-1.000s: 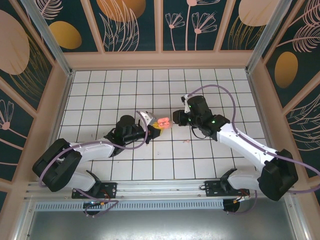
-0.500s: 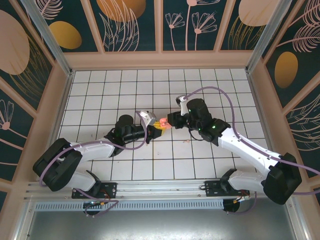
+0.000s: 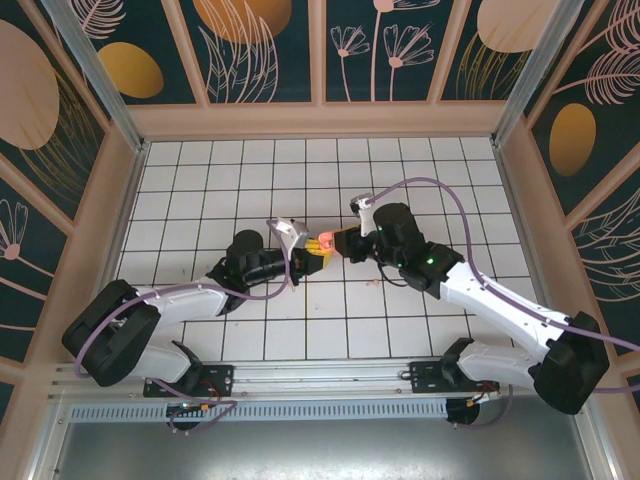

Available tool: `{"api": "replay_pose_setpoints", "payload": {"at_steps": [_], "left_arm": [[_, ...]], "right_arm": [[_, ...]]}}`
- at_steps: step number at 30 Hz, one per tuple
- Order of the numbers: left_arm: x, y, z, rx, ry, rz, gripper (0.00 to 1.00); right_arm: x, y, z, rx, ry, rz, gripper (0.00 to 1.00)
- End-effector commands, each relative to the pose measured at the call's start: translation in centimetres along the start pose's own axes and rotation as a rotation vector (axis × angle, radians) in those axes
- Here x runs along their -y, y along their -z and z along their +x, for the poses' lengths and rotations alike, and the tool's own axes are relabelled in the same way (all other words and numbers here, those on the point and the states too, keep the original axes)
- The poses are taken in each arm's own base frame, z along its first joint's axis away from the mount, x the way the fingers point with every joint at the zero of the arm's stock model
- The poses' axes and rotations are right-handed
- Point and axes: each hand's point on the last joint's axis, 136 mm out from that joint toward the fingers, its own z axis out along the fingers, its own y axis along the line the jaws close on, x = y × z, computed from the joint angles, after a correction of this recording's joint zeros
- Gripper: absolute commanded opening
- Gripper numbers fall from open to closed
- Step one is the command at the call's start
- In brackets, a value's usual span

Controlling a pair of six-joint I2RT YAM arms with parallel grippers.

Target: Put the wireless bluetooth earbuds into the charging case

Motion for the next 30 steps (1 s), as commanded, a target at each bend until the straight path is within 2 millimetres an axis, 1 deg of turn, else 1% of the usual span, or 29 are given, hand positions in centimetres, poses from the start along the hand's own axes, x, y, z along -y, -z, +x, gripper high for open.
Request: {"api": "replay_pose_setpoints", "payload": {"at_steps": [1, 6, 8, 12, 14, 17, 21, 25, 30], "left_arm": [[1.1, 0.5, -2.5, 0.091, -0.030, 0.023, 0.07], [1.3, 0.7, -3.1, 0.108, -0.034, 0.026, 0.07], [1.3, 0.8, -3.0, 0.108, -0.033, 0.025, 0.07], [1.3, 0.9, -3.4, 0.120, -0.035, 0.019, 0.07], [1.4, 1.0, -3.5, 0.124, -0.038, 0.017, 0.07], [1.3, 1.1, -3.7, 0.127, -0.039, 0.013, 0.07], [1.3, 1.1, -3.6, 0.125, -0.040, 0.014, 0.07], [1.4, 1.1, -3.7, 0.126, -0.041, 0.016, 0.07], [1.4, 1.1, -3.6, 0.121, -0.047, 0.015, 0.07]], "right_arm": [[0.9, 0.5, 0.5, 0.014, 0.033, 0.057, 0.25], [1.0, 0.8, -0.2, 0.052, 0.050, 0.085, 0.24], [0.7, 1.0, -0.4, 0.060, 0.058, 0.075, 0.24], [0.1, 1.0, -0.2, 0.060, 0.082, 0.055, 0.25], [-0.5, 1.0, 0.2, 0.044, 0.089, 0.021, 0.25], [-1.2, 1.2, 0.4, 0.039, 0.096, -0.020, 0.29], [-2.2, 1.5, 0.1, 0.042, 0.102, -0.070, 0.33], [-2.3, 1.7, -0.3, 0.047, 0.099, -0.073, 0.36], [-3.2, 2.4, -1.5, 0.079, 0.095, -0.114, 0.45]]}}
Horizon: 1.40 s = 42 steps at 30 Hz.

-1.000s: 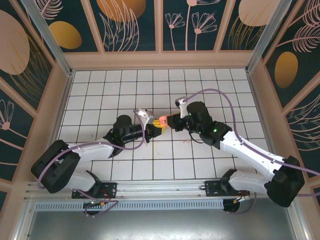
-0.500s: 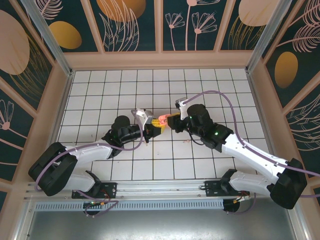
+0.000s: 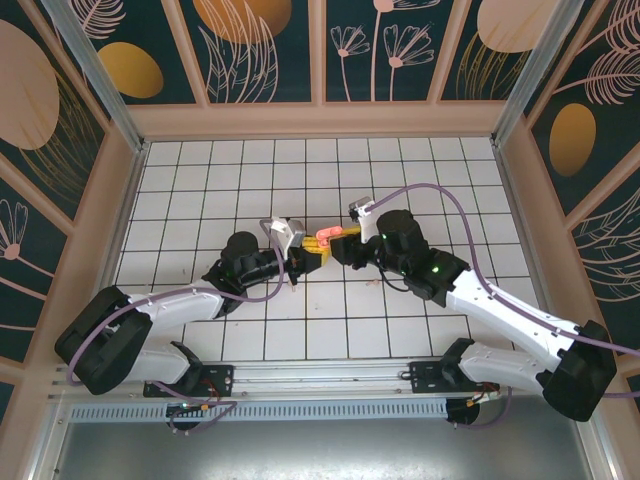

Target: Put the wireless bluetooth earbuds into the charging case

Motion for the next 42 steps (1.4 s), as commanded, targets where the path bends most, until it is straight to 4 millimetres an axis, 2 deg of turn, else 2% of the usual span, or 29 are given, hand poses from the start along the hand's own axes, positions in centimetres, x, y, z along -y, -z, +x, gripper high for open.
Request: {"api": "replay_pose_setpoints", "payload": {"at_steps": [1, 7, 14, 17, 20, 21, 22, 33, 37, 42], "left_arm": [[0.8, 0.4, -1.9, 0.064, -0.041, 0.016, 0.07], [0.8, 0.4, -1.7, 0.056, -0.049, 0.020, 0.07], [1.4, 0.4, -1.8, 0.055, -0.058, 0.049, 0.07], [1.8, 0.5, -1.8, 0.058, -0.065, 0.073, 0.07], [2.4, 0.5, -2.1, 0.065, -0.074, 0.103, 0.07], [2.5, 0.5, -2.1, 0.067, -0.077, 0.113, 0.07], [2.7, 0.5, -2.2, 0.068, -0.076, 0.124, 0.07], [3.2, 0.7, -2.4, 0.074, -0.086, 0.142, 0.08], [2.9, 0.7, -2.3, 0.070, -0.081, 0.129, 0.08], [2.3, 0.7, -2.2, 0.063, -0.070, 0.094, 0.07]], "right_arm": [[-1.5, 1.1, -1.9, 0.050, 0.001, -0.070, 0.47], [-2.5, 2.4, -3.7, 0.098, -0.030, -0.177, 0.58], [-2.2, 4.2, -5.2, 0.143, -0.090, -0.271, 0.64], [-1.7, 4.3, -5.3, 0.131, -0.130, -0.300, 0.66], [-0.9, 3.9, -4.7, 0.092, -0.187, -0.324, 0.67], [-1.2, 3.8, -4.3, 0.069, -0.201, -0.351, 0.68], [-0.5, 3.6, -4.3, 0.061, -0.226, -0.357, 0.68], [-2.0, 2.4, -3.8, -0.017, -0.255, -0.502, 0.69], [-2.7, 2.7, -4.1, -0.019, -0.244, -0.550, 0.65], [-3.9, 4.0, -4.5, 0.004, -0.206, -0.610, 0.57]]}}
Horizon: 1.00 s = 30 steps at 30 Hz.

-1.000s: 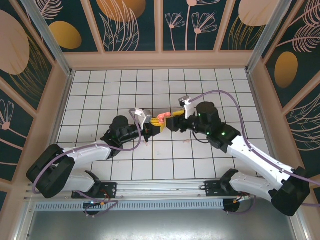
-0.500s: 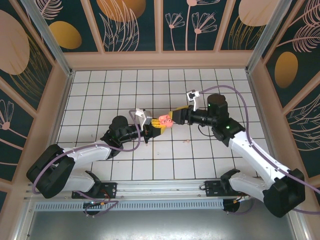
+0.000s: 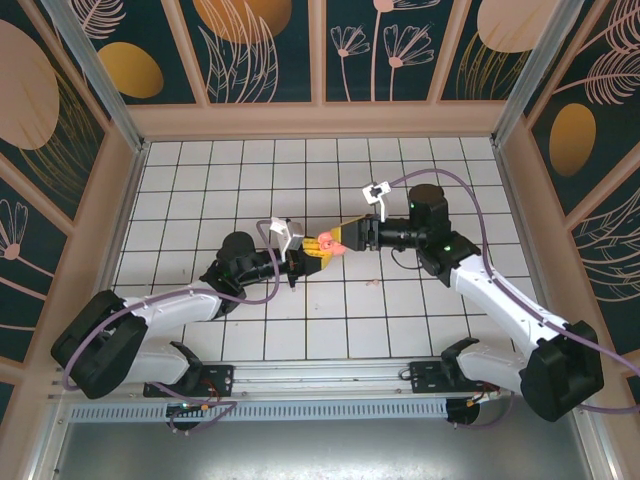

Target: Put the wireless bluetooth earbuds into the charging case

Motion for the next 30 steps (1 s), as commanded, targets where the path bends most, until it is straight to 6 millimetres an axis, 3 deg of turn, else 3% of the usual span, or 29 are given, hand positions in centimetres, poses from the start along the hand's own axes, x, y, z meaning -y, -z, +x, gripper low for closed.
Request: {"api": "replay_pose_setpoints", "payload": {"at_steps": [1, 6, 9, 13, 17, 19, 26, 30], "left_arm": [[-0.1, 0.2, -0.7, 0.024, -0.032, -0.021, 0.07], [-0.5, 0.2, -0.4, 0.013, -0.020, -0.040, 0.07], [-1.3, -0.1, 0.0, -0.006, 0.018, -0.079, 0.07], [-2.8, -1.3, 0.9, -0.052, 0.144, -0.115, 0.08], [-4.4, -4.0, 2.1, -0.095, 0.375, -0.104, 0.06], [-5.4, -5.4, 2.9, -0.120, 0.476, -0.113, 0.05], [-9.2, -10.2, 7.7, -0.300, 0.719, -0.252, 0.05], [-10.0, -12.4, 9.7, -0.365, 0.808, -0.284, 0.05]], "right_arm": [[-3.4, 0.8, -0.6, 0.015, 0.087, -0.118, 0.56], [-4.0, 1.7, -0.1, 0.033, 0.114, -0.120, 0.55], [-2.5, 2.3, -0.5, 0.074, 0.090, -0.020, 0.55], [3.7, 4.8, -1.9, 0.197, -0.048, 0.277, 0.56], [11.9, 10.3, -2.1, 0.340, -0.248, 0.672, 0.55], [13.9, 12.3, -1.7, 0.375, -0.306, 0.768, 0.55], [15.7, 14.7, -0.5, 0.405, -0.332, 0.874, 0.55], [16.3, 15.4, 0.4, 0.385, -0.324, 0.928, 0.55]]}}
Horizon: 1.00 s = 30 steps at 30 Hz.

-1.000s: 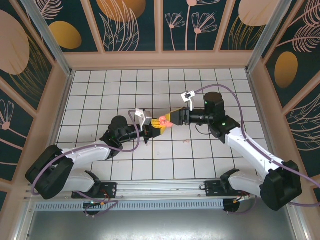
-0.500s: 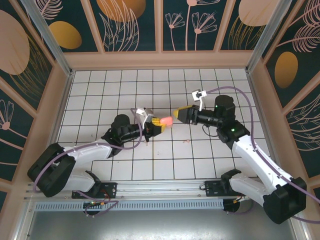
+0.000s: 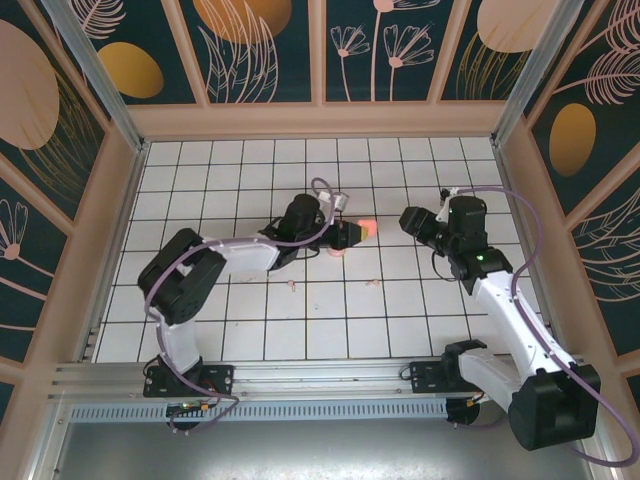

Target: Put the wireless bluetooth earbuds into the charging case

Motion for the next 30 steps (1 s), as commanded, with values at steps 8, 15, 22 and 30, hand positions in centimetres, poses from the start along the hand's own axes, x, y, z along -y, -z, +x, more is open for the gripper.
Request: {"api": "replay_pose_setpoints", "payload": {"at_steps": [8, 15, 22, 30], "left_arm": [[-0.7, -7.3, 3.8, -0.197, 0.172, -0.091, 0.08], [0.2, -10.4, 6.7, -0.267, 0.189, -0.087, 0.11], [-1.3, -10.7, 7.7, -0.290, 0.195, -0.141, 0.14], [-1.8, -10.1, 7.3, -0.280, 0.168, -0.197, 0.34]], "right_arm": [[2.6, 1.1, 0.4, 0.030, 0.032, 0.110, 0.56], [3.3, 2.3, 0.2, 0.046, 0.059, 0.160, 0.55], [3.7, 2.9, 0.7, 0.045, 0.053, 0.169, 0.55], [3.5, 3.7, 0.7, 0.053, 0.058, 0.163, 0.56]]}}
